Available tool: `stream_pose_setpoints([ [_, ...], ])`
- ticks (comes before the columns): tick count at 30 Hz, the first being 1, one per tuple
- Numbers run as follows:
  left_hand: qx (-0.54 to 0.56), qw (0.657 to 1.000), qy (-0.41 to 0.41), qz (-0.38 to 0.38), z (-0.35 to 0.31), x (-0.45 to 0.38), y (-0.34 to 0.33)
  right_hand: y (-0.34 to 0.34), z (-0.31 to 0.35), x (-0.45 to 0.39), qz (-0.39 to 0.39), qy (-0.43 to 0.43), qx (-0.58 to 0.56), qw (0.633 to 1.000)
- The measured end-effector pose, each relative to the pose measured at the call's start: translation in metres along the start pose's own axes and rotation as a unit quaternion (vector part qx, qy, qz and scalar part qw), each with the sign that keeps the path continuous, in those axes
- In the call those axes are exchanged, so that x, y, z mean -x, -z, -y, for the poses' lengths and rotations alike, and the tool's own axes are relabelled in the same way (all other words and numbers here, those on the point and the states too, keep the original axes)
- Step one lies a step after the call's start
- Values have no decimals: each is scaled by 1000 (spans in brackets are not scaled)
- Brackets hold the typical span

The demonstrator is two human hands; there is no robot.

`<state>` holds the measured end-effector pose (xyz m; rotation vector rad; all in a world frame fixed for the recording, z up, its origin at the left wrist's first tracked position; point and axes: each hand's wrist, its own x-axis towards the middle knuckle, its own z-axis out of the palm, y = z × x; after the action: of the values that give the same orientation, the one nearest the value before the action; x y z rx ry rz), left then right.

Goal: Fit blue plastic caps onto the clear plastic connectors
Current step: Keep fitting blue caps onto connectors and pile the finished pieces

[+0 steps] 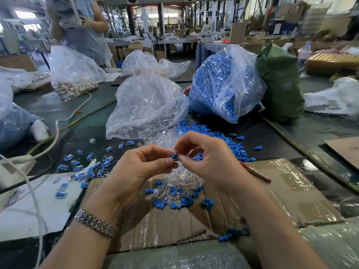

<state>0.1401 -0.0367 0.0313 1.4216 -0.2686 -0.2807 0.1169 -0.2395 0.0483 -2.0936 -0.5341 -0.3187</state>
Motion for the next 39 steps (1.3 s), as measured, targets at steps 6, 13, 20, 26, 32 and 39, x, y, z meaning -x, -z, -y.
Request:
stream_pose_setpoints([
  [6, 64, 998, 6, -14, 0, 1, 0, 22, -23, 0, -58, -275, 266, 922],
  [13, 141, 989, 14, -31, 0, -3, 4, 23, -37, 3, 38, -406, 369, 835],
  [20, 174, 983, 9, -63, 6, -9, 13, 33, -30, 2, -52, -344, 205, 915],
  [26, 157, 984, 4, -80, 4, -9, 14, 30, -3, 4, 109, -317, -237, 912],
  [32, 123, 989, -14, -75, 1, -9, 3, 11, 8, 7, 207, -296, -201, 911],
  [39, 40, 995, -37, -88, 2, -8, -5, 8, 14, 8, 208, -291, -175, 918],
])
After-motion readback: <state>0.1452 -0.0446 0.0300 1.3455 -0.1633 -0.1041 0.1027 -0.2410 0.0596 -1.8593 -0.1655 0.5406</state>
